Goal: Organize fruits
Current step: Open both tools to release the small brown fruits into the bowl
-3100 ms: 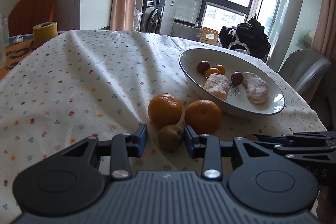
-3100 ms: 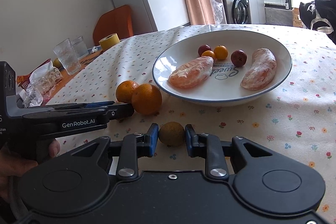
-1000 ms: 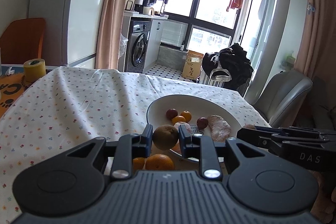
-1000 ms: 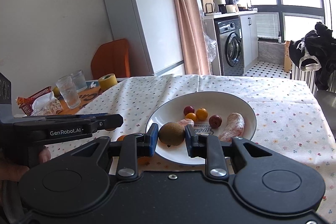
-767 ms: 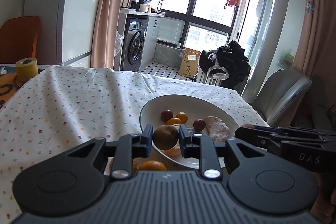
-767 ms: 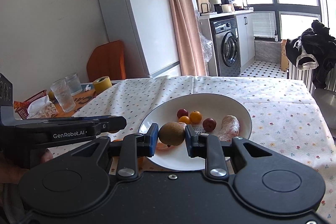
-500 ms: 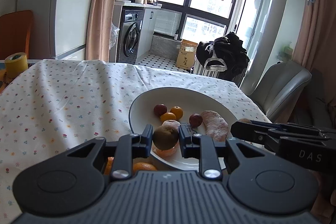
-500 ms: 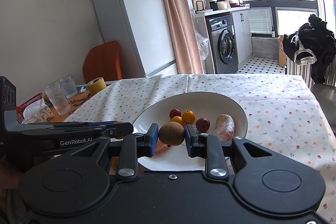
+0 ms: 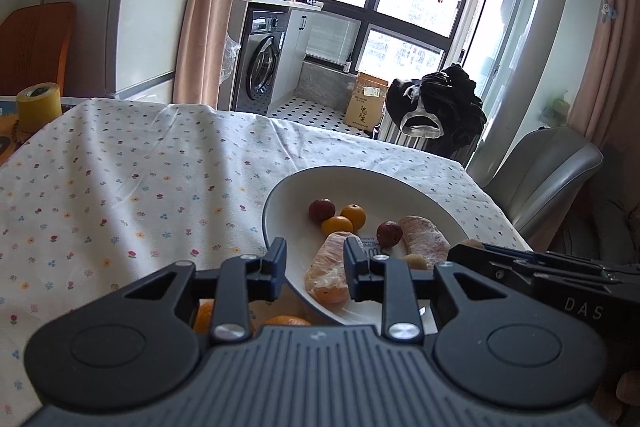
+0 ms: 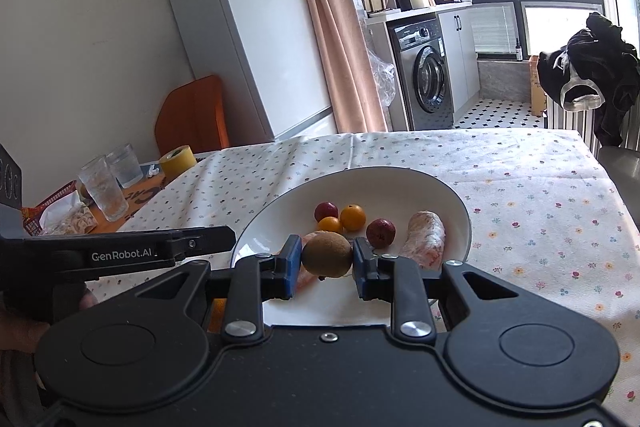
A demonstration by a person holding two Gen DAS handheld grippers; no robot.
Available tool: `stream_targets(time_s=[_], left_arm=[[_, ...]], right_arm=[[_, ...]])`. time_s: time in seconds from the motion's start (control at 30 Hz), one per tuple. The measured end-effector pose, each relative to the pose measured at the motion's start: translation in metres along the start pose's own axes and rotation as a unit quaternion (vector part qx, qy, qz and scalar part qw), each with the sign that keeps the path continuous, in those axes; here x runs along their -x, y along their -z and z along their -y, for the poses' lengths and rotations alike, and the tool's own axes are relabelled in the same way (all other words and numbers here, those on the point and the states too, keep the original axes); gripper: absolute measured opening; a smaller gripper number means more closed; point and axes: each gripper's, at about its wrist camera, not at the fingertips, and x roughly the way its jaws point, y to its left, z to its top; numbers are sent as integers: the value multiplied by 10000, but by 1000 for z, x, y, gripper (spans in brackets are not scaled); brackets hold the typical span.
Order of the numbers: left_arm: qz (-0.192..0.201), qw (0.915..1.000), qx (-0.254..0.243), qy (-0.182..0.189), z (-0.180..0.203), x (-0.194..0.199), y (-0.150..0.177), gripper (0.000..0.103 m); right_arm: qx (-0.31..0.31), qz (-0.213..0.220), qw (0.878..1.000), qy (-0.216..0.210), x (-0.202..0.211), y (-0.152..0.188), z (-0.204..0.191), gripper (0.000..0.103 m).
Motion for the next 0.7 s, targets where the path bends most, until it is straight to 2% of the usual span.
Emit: stream_targets(time_s=[0.13,0.23,0.4,0.53,0.7], left_arm=[[18,9999,21,-103,-5,7,1,32],[25,9998,72,-210,-10,12,3,42],[29,9994,129,-325,-15,21,3,59],[133,9991,131,-377,-16,35,0,76],[150,9988,61,-464,-14,45,2,81]], right_arm=[[23,17,10000,-73,-2,-3,-4,26],[23,21,9999,-163,-2,-3,-8,32],[22,-34,9999,-147,2,-3,-13,34],[48,88,9999,-134,14,-5,-15,49],[9,58,9999,-125,19,-3,-17,53]])
